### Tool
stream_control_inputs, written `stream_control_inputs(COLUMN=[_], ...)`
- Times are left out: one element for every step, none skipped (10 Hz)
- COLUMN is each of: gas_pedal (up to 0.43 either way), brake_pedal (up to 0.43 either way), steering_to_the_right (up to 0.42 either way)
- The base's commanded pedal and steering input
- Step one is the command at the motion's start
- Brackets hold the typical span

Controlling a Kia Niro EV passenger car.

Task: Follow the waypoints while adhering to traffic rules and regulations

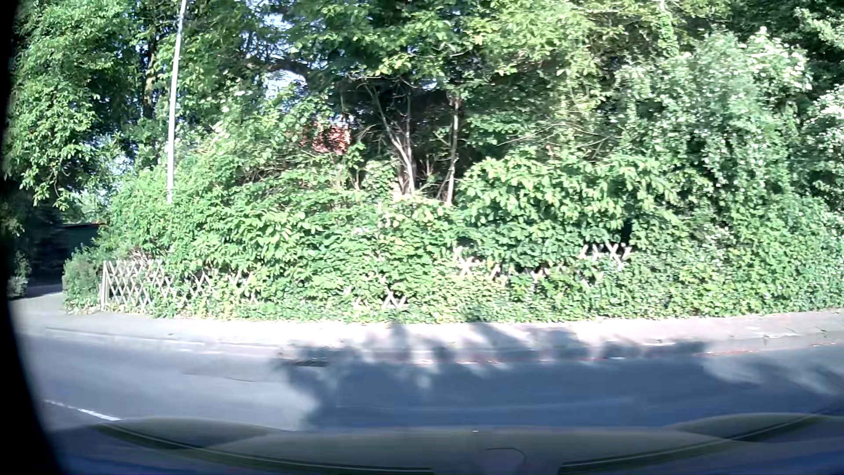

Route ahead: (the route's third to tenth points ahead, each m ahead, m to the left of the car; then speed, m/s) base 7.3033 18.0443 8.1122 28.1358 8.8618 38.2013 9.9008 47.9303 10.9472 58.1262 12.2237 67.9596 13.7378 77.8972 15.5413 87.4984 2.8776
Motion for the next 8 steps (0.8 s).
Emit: stream_control_inputs(gas_pedal=[0.280,0.280,0.280,0.280,0.268,0.268,0.268,0.268], brake_pedal=[0.006,0.006,0.006,0.006,0.006,0.006,0.006,0.006], steering_to_the_right=[-0.779,-0.786,-0.787,-0.785,-0.781,-0.767,-0.742,-0.715])
